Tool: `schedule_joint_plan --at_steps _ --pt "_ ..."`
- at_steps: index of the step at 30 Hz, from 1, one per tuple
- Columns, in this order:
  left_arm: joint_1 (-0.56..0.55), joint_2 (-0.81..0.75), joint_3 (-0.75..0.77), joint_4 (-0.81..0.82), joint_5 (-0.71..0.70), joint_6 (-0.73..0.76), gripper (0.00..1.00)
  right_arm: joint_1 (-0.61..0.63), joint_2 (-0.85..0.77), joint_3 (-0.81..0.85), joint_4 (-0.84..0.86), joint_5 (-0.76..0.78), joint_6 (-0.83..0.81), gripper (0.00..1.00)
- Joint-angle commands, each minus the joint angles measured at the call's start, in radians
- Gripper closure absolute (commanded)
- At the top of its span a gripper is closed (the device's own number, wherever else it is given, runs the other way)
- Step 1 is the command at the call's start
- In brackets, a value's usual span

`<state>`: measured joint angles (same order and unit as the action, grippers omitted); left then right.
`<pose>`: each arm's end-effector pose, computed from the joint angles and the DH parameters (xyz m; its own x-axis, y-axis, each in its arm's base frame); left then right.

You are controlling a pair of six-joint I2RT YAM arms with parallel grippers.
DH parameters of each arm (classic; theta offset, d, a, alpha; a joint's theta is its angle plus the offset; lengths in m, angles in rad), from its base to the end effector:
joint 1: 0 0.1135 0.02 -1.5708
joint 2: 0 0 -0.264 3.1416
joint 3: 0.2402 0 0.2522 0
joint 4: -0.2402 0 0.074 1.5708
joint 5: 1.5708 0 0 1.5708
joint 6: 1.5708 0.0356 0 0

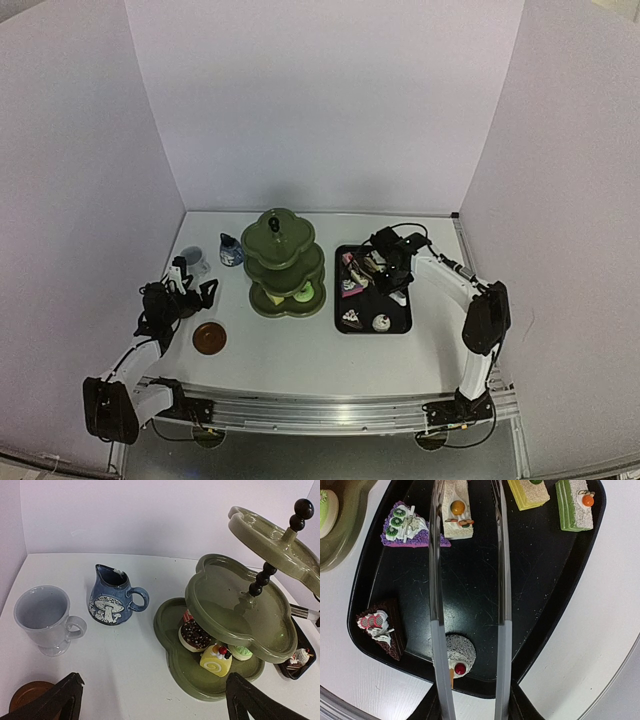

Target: Serve the afternoon tea

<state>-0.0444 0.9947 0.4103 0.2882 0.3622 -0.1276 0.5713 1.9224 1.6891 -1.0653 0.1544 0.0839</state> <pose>0.2154 -0.0222 0.2185 -0.3376 -0.1041 -0.9355 0.3399 0.9133 -0.2243 0.3331 0.2076 0.2579 -0.8492 -0.4474 -0.2803 -0.4298 0.8942 -0.1251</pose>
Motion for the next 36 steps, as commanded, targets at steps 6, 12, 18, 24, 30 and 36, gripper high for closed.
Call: schedule_joint_plan --at_steps 6,12,18,24,30,36 --pt "0.009 -0.014 -0.002 0.016 -0.010 0.014 0.00 -0.007 -0.070 0.001 0.008 -0.037 0.020 0.65" --pt "0.009 -0.015 -0.003 0.013 -0.013 0.013 0.00 -0.012 -0.085 -0.044 0.009 -0.040 0.024 0.65" --pt "0.009 -0.009 -0.007 0.019 -0.013 0.013 0.00 -0.017 -0.077 -0.061 0.011 -0.077 0.026 0.65" --pt "0.009 -0.011 -0.009 0.017 -0.015 0.013 0.00 -0.018 -0.060 -0.058 0.021 -0.114 0.028 0.69" --pt "0.009 -0.015 -0.011 0.020 -0.017 0.011 0.00 -0.017 -0.046 -0.049 0.021 -0.127 0.029 0.90" --pt "0.009 -0.013 -0.010 0.018 -0.019 0.014 0.00 -0.018 -0.058 -0.048 0.021 -0.117 0.036 0.97"
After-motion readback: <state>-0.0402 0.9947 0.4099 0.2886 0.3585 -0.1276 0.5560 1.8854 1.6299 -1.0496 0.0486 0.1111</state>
